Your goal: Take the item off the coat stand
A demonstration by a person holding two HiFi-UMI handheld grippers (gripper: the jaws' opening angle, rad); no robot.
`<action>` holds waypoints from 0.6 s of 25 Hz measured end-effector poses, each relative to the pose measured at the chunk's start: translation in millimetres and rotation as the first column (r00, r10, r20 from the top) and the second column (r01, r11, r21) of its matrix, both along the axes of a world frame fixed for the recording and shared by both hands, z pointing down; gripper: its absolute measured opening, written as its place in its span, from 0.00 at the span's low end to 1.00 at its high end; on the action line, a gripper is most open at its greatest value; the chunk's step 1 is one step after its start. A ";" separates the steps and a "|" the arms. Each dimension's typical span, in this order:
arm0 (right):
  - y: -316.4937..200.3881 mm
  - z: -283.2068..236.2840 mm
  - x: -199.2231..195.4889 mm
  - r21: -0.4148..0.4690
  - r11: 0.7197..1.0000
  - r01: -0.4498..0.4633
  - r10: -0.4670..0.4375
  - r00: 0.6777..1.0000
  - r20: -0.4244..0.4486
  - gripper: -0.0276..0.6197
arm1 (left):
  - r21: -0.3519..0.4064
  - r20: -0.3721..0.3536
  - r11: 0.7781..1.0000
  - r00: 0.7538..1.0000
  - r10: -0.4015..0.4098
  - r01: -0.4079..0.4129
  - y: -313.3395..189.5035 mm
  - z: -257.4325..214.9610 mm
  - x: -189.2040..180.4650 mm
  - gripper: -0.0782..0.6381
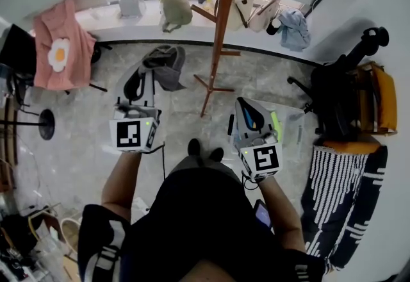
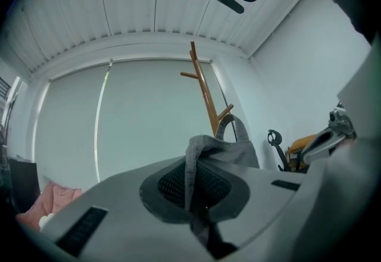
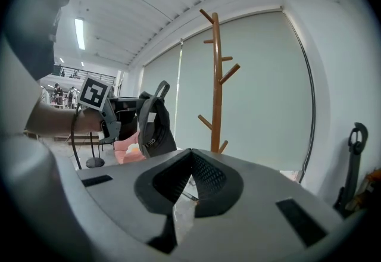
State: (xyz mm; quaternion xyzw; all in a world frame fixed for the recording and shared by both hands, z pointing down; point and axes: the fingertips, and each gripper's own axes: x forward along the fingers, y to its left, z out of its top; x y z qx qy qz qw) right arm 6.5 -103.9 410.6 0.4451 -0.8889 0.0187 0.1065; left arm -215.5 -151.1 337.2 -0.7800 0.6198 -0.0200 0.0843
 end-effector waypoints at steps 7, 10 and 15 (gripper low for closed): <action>4.2 -0.4 9.6 0.000 1.000 -0.023 0.023 1.000 -0.004 0.07 | -0.008 0.007 1.000 1.000 -0.029 0.029 16.1 15.6 -5.2 0.15; 6.4 -0.4 14.2 0.010 0.999 -0.035 0.035 0.999 0.004 0.07 | -0.009 0.024 0.999 0.999 -0.044 0.045 24.2 21.6 -6.8 0.15; 8.9 -1.4 20.1 0.024 0.998 -0.060 0.060 0.998 0.008 0.07 | 0.016 -0.004 0.998 0.998 -0.064 0.064 33.6 20.1 -6.2 0.15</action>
